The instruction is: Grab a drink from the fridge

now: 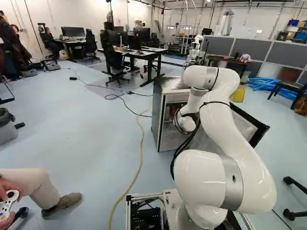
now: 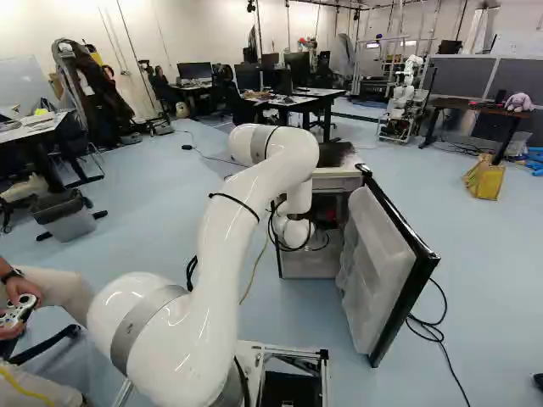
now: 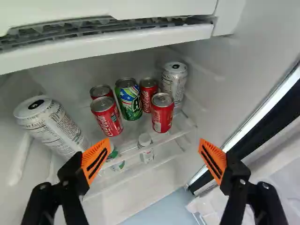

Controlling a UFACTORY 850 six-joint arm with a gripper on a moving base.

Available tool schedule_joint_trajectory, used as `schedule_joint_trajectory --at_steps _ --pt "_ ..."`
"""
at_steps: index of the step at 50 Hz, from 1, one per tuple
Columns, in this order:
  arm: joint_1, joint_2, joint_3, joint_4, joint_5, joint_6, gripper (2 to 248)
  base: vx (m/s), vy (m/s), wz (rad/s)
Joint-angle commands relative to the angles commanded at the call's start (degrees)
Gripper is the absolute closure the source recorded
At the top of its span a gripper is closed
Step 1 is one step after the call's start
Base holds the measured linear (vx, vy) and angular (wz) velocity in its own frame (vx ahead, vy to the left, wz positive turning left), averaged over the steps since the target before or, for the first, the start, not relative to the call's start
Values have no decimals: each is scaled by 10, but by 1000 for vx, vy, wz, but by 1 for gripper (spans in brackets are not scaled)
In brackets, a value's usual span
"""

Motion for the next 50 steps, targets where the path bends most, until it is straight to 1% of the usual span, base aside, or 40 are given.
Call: schedule_joint_trajectory --at_steps 12,29,30,35,36,40,41,45,46,50 --pt "2 -8 -15 12 -7 0 3 0 0 0" --pt "3 -12 -23 13 -9 0 3 0 0 0" --pt "3 -12 -23 13 -9 0 15 0 0 0" --pt "3 -12 -23 13 -9 0 15 0 0 0" --pt "3 -12 -23 13 -9 0 27 0 0 0" --pt "3 -12 -23 13 -9 0 27 0 0 0" --pt "3 -12 -23 13 -9 0 39 0 0 0" --pt "3 -12 -23 13 -9 0 39 0 0 0" --pt "3 -12 -23 13 -9 0 51 0 0 0" --pt "3 -12 -23 13 -9 0 51 0 0 0"
